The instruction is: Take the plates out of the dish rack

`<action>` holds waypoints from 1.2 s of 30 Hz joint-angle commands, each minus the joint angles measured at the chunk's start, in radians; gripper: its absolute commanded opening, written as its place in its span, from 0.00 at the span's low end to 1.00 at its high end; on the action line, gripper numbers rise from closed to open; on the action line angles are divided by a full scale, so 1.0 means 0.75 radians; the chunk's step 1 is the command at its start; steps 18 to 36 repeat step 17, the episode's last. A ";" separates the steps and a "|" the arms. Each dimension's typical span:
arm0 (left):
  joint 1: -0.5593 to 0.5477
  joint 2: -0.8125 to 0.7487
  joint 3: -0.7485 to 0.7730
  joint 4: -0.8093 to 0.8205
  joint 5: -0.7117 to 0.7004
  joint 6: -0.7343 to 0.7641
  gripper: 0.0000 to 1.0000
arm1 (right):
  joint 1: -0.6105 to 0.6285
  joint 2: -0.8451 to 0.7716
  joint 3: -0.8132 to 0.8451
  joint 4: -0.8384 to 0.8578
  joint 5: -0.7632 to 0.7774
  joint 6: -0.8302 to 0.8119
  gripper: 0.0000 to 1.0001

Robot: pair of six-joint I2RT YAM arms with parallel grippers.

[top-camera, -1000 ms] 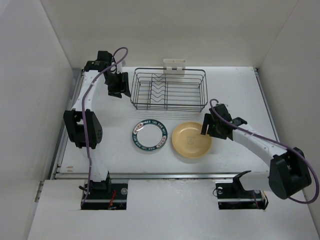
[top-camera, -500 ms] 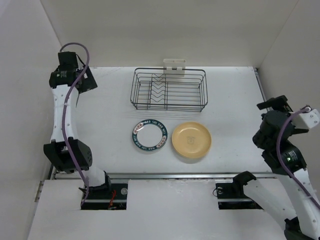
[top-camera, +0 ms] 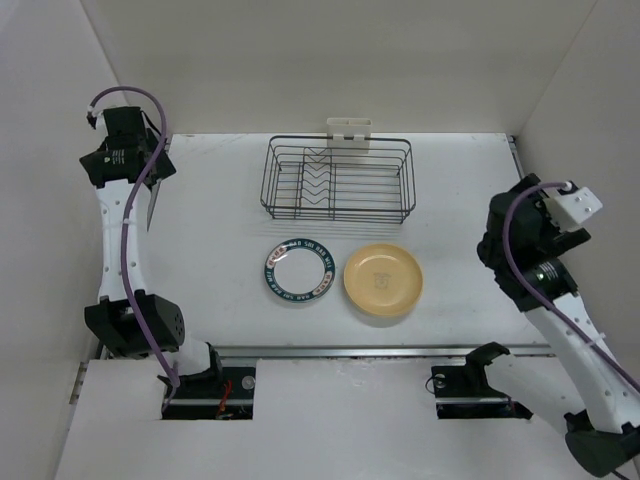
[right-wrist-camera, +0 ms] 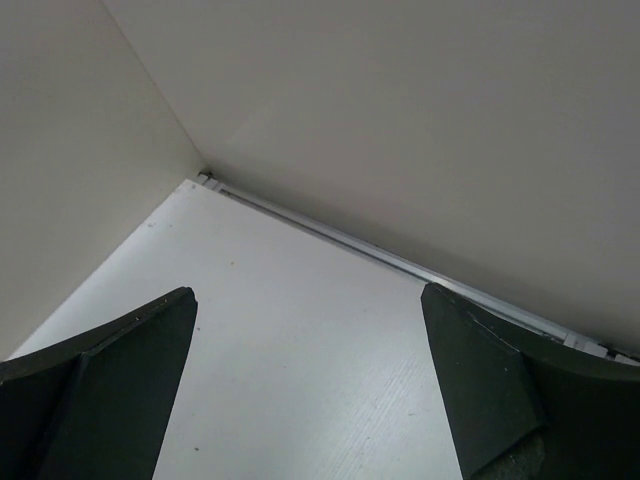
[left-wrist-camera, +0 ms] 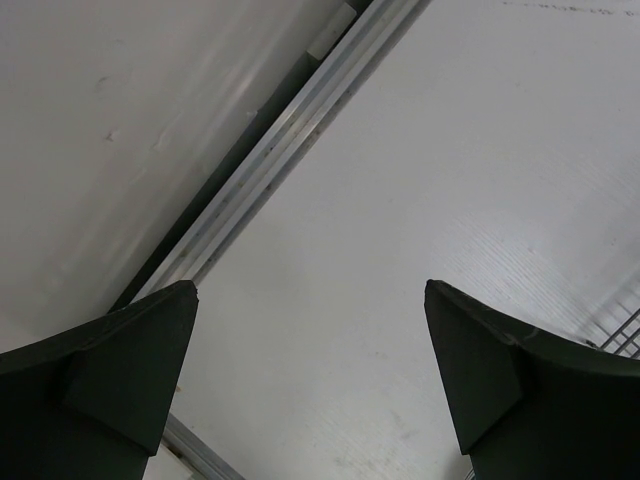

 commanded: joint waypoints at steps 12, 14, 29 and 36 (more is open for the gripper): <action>0.003 -0.019 -0.027 0.014 -0.015 -0.022 0.96 | -0.001 0.119 0.076 0.040 -0.062 -0.010 1.00; 0.003 -0.019 -0.027 0.014 -0.015 -0.010 0.96 | -0.001 0.148 0.088 0.057 -0.062 -0.010 1.00; 0.003 -0.019 -0.027 0.014 -0.015 -0.010 0.96 | -0.001 0.199 0.107 0.045 -0.076 -0.010 1.00; 0.003 -0.019 -0.027 0.014 -0.015 -0.010 0.96 | -0.001 0.199 0.107 0.045 -0.076 -0.010 1.00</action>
